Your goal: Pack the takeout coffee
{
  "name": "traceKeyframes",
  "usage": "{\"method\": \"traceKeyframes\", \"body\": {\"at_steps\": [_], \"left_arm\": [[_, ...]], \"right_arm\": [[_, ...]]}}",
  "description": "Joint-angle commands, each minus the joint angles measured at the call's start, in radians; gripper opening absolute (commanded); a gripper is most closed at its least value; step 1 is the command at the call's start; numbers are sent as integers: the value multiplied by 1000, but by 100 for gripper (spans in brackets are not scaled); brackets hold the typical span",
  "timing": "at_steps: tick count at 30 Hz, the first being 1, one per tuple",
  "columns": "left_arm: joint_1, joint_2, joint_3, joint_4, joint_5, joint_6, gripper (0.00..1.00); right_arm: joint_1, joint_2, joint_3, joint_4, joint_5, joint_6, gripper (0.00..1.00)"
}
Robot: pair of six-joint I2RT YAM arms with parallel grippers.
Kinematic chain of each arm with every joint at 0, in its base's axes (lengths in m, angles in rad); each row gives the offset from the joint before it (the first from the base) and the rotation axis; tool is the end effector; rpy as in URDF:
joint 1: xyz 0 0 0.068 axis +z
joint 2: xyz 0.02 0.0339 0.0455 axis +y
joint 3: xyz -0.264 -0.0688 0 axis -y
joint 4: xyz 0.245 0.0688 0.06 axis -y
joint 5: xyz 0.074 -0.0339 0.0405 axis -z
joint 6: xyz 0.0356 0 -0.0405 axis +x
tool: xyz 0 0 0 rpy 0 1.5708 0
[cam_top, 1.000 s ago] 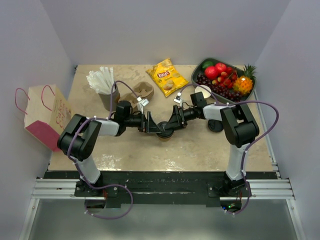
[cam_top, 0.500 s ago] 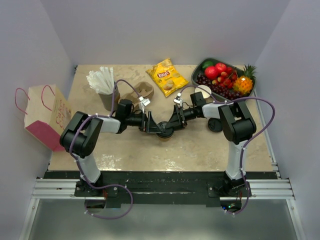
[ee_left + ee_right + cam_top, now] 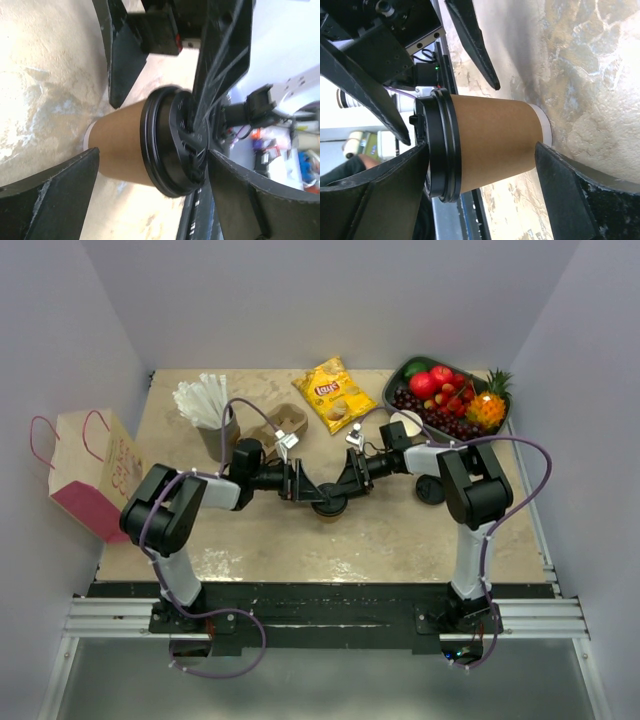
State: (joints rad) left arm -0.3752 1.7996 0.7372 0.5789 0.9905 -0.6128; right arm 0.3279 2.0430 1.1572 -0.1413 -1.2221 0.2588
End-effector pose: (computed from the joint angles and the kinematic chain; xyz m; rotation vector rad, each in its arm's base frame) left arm 0.3002 -0.1502 0.1423 0.4311 2.1624 -1.5975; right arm 0.3548 0.1560 0.1231 -0.5516 2.3840 1.8040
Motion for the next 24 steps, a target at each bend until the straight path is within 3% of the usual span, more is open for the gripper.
{"method": "traceKeyframes", "body": {"at_steps": [1, 6, 10, 12, 13, 15, 16, 17, 24], "left_arm": [[16, 49, -1, 211, -18, -230, 93], [25, 93, -15, 283, -20, -309, 93], [36, 127, -19, 279, -27, -337, 93], [42, 142, -15, 265, -35, -338, 92], [42, 155, -12, 262, -39, -340, 92], [42, 167, -7, 253, -41, -331, 92], [42, 173, -1, 248, -47, -329, 92], [42, 175, -1, 245, -49, -328, 92], [42, 167, -4, 216, -69, -295, 92]], "right_arm": [[5, -53, 19, 14, -36, -50, 90], [7, -75, 7, -10, -106, -79, 93], [7, -64, 39, -183, -146, -200, 94], [13, -26, 77, -326, -160, -401, 95], [14, -5, 105, -521, -163, -491, 99], [23, 58, 208, -761, -184, -831, 99], [25, 141, 244, -1017, -198, -962, 99], [23, 172, 295, -1112, -224, -1156, 99], [23, 221, 321, -1081, -212, -1119, 99]]}}
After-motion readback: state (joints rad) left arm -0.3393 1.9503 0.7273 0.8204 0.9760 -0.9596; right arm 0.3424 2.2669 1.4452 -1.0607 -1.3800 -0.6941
